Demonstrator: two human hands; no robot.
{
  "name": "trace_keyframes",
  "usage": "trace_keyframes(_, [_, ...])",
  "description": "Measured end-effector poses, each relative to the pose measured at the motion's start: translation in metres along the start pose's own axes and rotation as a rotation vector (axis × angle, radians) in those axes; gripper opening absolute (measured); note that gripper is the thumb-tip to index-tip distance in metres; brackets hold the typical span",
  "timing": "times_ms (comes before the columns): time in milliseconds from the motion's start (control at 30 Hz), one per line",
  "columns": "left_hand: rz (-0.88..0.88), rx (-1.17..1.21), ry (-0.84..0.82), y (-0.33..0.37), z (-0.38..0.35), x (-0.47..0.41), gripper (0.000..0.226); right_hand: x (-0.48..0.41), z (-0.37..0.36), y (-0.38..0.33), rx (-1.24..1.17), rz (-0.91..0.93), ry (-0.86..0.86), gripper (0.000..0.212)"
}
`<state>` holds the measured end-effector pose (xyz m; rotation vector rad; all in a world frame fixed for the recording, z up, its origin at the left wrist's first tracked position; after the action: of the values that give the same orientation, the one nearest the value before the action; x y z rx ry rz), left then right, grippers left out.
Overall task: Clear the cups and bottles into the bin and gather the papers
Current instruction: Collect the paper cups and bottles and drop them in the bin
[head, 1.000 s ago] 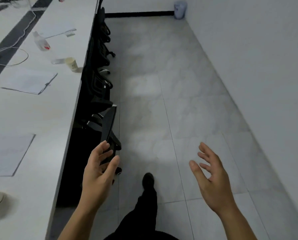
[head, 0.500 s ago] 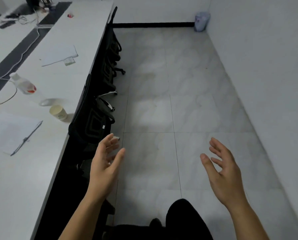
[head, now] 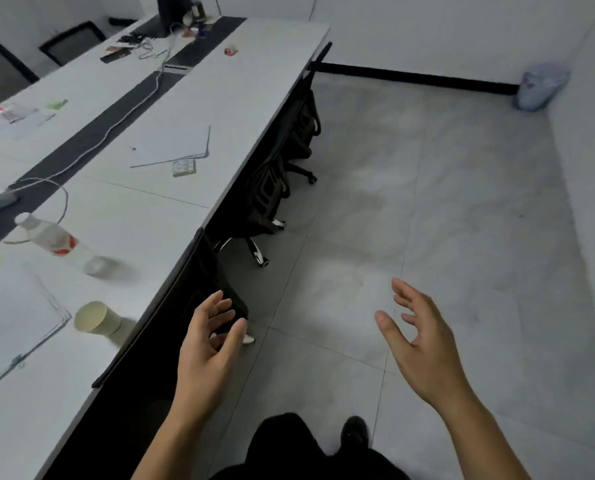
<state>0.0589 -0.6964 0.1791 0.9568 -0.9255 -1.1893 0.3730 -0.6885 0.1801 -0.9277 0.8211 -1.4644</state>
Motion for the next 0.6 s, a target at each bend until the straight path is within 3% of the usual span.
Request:
trace_keyframes(233, [0.108, 0.067, 0.226, -0.012, 0.001, -0.131, 0.051, -0.203, -0.026, -0.029, 0.039, 0.073, -0.206, 0.051])
trace_keyframes(400, [0.163, 0.113, 0.27, -0.041, 0.001, -0.263, 0.05, -0.342, -0.072, -0.025, 0.102, 0.059, -0.256, 0.054])
trace_keyframes(600, [0.164, 0.084, 0.391, -0.01, 0.052, -0.398, 0.047, -0.495, -0.118, -0.096, 0.118, 0.144, -0.354, 0.053])
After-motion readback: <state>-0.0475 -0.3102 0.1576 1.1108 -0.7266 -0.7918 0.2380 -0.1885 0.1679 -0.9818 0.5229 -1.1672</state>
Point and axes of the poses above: each hand's wrist, its own x-axis away from the middle knuckle, its own z-axis out of the back of the hand, y = z × x, the point moved 6 cm from there along -x, towards the middle knuckle, and after that the axes turned 7 degrees about -y, right-handed, at the moved point
